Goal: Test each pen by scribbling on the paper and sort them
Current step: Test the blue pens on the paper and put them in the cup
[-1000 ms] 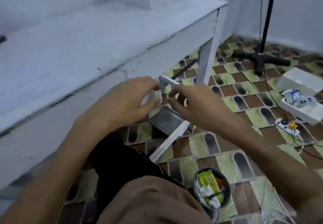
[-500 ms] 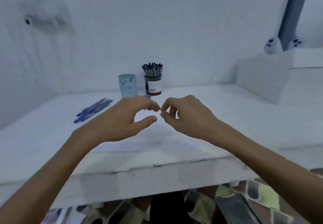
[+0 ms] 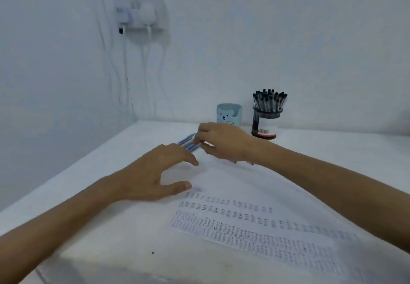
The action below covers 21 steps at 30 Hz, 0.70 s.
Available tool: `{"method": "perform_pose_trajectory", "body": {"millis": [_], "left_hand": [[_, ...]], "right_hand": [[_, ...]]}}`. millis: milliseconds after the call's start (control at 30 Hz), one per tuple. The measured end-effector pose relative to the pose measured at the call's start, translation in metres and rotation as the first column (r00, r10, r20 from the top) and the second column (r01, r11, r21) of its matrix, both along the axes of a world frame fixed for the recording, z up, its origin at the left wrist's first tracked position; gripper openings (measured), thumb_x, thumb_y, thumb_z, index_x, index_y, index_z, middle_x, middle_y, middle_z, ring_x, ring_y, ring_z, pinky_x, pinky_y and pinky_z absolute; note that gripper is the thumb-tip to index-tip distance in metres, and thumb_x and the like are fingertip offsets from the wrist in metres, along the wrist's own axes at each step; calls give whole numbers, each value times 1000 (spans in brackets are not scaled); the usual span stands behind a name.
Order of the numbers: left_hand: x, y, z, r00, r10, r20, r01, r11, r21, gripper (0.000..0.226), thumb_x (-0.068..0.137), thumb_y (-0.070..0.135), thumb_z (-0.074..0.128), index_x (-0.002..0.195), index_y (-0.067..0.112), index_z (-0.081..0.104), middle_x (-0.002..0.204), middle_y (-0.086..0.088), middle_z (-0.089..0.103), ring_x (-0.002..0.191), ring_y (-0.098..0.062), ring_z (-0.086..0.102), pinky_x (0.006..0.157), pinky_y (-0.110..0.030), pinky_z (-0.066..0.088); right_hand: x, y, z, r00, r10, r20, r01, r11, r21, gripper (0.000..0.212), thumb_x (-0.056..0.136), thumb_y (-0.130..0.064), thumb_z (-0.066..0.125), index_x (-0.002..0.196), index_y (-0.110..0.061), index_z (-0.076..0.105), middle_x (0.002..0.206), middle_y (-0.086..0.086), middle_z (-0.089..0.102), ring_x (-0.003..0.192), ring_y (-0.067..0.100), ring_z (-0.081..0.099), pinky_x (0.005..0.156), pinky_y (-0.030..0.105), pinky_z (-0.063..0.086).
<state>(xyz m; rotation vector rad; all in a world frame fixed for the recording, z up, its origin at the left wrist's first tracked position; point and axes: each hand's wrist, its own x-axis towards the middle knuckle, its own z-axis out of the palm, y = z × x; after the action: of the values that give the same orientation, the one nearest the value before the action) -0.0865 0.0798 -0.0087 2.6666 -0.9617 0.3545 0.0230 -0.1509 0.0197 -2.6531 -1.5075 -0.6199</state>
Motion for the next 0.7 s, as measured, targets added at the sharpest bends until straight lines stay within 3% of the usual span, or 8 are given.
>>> {"method": "perform_pose_trajectory", "body": {"millis": [167, 433, 500, 567, 633, 700], "left_hand": [[2, 8, -18, 996, -88, 3, 88, 991, -104, 40, 95, 52, 67, 128, 29, 62, 135, 21, 58, 131, -7, 54, 109, -28, 40], [2, 5, -19, 989, -148, -8, 147, 984, -96, 41, 94, 50, 72, 123, 22, 67, 129, 16, 61, 125, -7, 57, 103, -34, 48], [2, 6, -19, 989, -148, -10, 147, 985, -96, 41, 93, 51, 72, 124, 23, 67, 130, 16, 60, 126, -7, 57, 103, -35, 49], [2, 6, -19, 989, -150, -10, 148, 984, -95, 41, 93, 50, 72, 124, 23, 67, 130, 16, 59, 126, -7, 57, 103, -35, 49], [3, 6, -19, 989, -150, -12, 148, 985, -91, 41, 93, 49, 73, 124, 24, 66, 130, 16, 59, 126, -8, 57, 104, -34, 48], [3, 5, -20, 988, -155, -10, 153, 984, -90, 41, 93, 49, 74, 125, 24, 65, 130, 16, 58, 126, -10, 57, 104, -34, 48]], "right_hand": [[25, 23, -10, 970, 208, 125, -188, 970, -154, 21, 98, -29, 64, 113, -16, 68, 116, 3, 62, 103, 19, 60, 55, 31, 48], [35, 30, -13, 934, 329, 141, -293, 929, -228, 27, 106, -33, 45, 108, -12, 61, 110, 4, 60, 97, 21, 56, 58, 41, 55], [35, 24, -8, 950, 285, 127, -260, 949, -179, 31, 107, -33, 37, 111, -10, 57, 107, 5, 62, 97, 23, 57, 69, 41, 55], [33, 14, -2, 984, 174, 26, -173, 983, -54, 20, 106, -25, 42, 114, -12, 56, 103, 3, 64, 93, 20, 58, 76, 35, 51], [32, 3, -1, 983, 111, -147, -92, 988, 127, 17, 98, -8, 47, 112, -13, 57, 93, -8, 63, 81, 8, 58, 71, 27, 46], [27, -2, -4, 970, 102, -220, -45, 967, 249, 23, 93, 2, 44, 98, -8, 65, 80, -17, 54, 68, 2, 53, 64, 16, 37]]}}
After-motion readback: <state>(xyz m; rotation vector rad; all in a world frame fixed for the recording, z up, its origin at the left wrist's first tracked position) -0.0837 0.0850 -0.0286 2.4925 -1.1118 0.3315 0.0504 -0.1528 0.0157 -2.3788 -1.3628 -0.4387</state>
